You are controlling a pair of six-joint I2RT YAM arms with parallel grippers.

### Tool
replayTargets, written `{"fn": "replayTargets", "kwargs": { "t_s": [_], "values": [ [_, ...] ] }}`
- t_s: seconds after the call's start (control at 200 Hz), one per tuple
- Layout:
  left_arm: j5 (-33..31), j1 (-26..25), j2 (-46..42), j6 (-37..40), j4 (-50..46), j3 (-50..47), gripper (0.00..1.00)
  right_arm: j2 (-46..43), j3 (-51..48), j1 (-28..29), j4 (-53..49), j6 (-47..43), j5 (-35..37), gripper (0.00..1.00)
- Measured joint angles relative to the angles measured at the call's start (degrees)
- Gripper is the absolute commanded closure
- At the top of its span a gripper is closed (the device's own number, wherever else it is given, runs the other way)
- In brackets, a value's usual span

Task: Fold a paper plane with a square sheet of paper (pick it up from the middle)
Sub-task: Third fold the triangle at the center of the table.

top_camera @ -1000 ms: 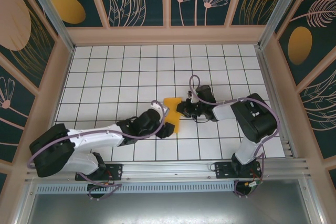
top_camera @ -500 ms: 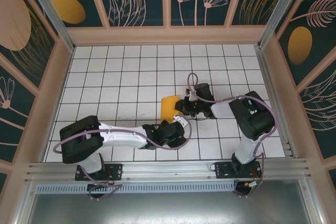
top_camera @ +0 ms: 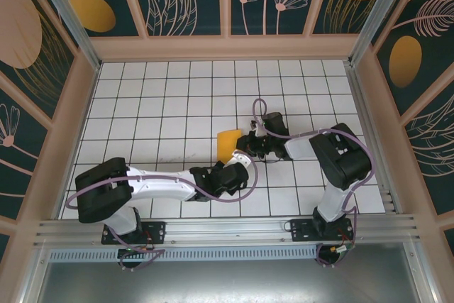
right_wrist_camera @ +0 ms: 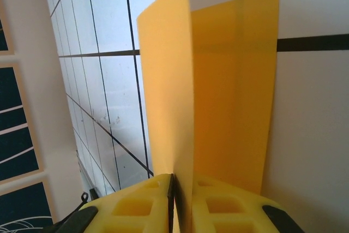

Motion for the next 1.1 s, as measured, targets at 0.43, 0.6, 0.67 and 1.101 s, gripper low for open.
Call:
{"fn": "replayTargets", "kwargs": {
  "t_s": [0.43,0.6,0.67,1.101],
  "values": [
    [9.73,4.63,-6.47,-0.22,3.91,-5.53,1.00,-12.70,0.81,-2.95,-13.88,-6.19,8.48,0.64],
    [16.46,8.59,-9.29,-0.59,5.86,-7.23,1.00,-13.77,4.70,-2.54,-16.09,-8.68,9.51,0.76],
    [18.91,9.01,-9.33,-0.66,6.54,-7.23,1.00,-12.24,6.95,-1.33,-16.44,-9.22,9.42,0.79],
    [27.39,12.09,-8.81,-1.88,8.02,-7.98,1.00,3.85,15.13,3.96,-22.08,-14.40,12.61,0.81]
  ]
}}
